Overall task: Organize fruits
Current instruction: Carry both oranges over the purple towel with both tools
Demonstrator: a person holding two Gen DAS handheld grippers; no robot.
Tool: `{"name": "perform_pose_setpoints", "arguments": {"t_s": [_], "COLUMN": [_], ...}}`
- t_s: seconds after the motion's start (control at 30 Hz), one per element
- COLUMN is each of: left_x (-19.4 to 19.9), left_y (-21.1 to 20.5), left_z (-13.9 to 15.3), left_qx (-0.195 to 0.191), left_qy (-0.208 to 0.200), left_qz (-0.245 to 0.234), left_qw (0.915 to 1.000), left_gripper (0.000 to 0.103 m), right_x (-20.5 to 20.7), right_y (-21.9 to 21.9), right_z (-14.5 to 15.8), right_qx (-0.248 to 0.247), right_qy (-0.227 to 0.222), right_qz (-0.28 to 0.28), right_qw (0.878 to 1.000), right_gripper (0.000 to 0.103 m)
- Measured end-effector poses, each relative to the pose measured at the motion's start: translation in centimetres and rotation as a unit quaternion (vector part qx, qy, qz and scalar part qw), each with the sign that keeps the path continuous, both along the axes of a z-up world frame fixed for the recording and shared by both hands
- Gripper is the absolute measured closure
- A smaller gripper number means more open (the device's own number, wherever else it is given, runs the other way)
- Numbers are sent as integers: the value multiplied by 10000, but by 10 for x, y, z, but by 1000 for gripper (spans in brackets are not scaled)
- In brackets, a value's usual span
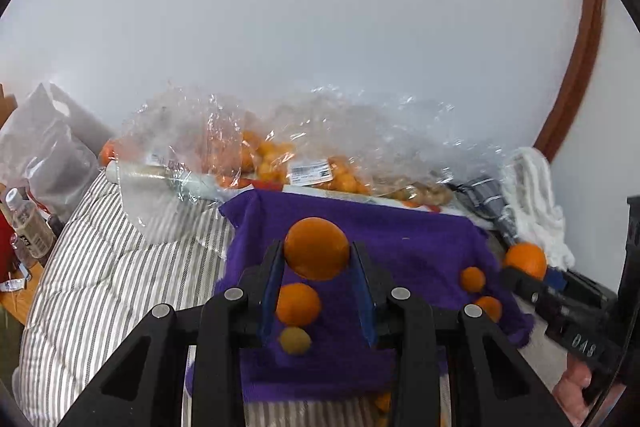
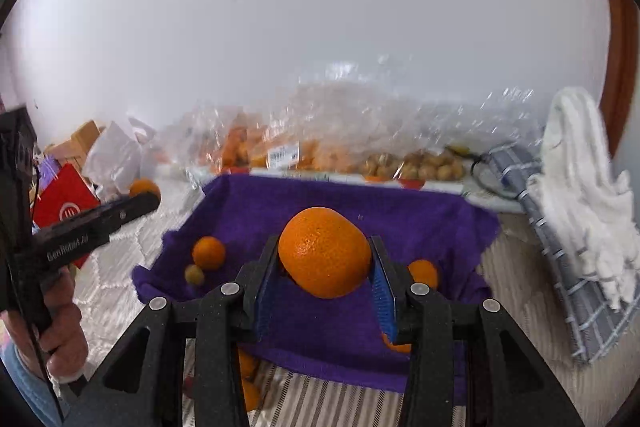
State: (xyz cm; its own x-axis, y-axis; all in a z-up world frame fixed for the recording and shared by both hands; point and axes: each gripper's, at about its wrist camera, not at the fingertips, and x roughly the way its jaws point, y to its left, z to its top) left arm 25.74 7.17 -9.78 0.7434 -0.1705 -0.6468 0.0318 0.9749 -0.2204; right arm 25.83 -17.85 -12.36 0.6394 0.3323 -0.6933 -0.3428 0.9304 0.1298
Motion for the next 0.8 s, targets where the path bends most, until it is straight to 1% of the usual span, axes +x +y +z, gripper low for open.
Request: {"name": "perform_pose_setpoints", "arguments": {"t_s": [0.1, 0.17, 0.23, 0.3, 0.43, 0.57, 0.63, 0.73, 0.8], "left_x": [19, 34, 46, 62, 77, 84, 85, 84, 84], "left_y": [0, 0, -1, -1, 0, -5, -8, -15, -16], "left_z": [-14, -26, -35, -46, -60, -74, -81, -83, -83], "left_qx": [77, 157, 200, 166, 41, 92, 184, 433, 454], "left_qy": [162, 289, 413, 619, 893, 1104, 1177, 1148, 1156], "left_qz": [13, 27, 47, 79, 54, 32, 19, -36, -61], "left_qw": [9998, 9995, 9989, 9979, 9960, 9938, 9929, 9924, 9922], "left_gripper": [71, 71, 71, 71, 71, 71, 71, 71, 71], "right_x": [10, 13, 12, 12, 13, 15, 16, 18, 19], "right_y": [5, 13, 20, 27, 32, 31, 30, 31, 31], "right_z": [-27, -44, -53, -61, -73, -79, -82, -88, -90], "right_qx": [-61, -239, -370, -478, -632, -620, -626, -712, -710], "right_qy": [292, 470, 552, 611, 690, 748, 794, 835, 869], "right_qz": [69, 140, 252, 329, 372, 297, 275, 241, 232], "right_qw": [9995, 9985, 9975, 9964, 9949, 9948, 9945, 9937, 9934], "right_gripper": [61, 61, 61, 61, 61, 61, 61, 61, 61]}}
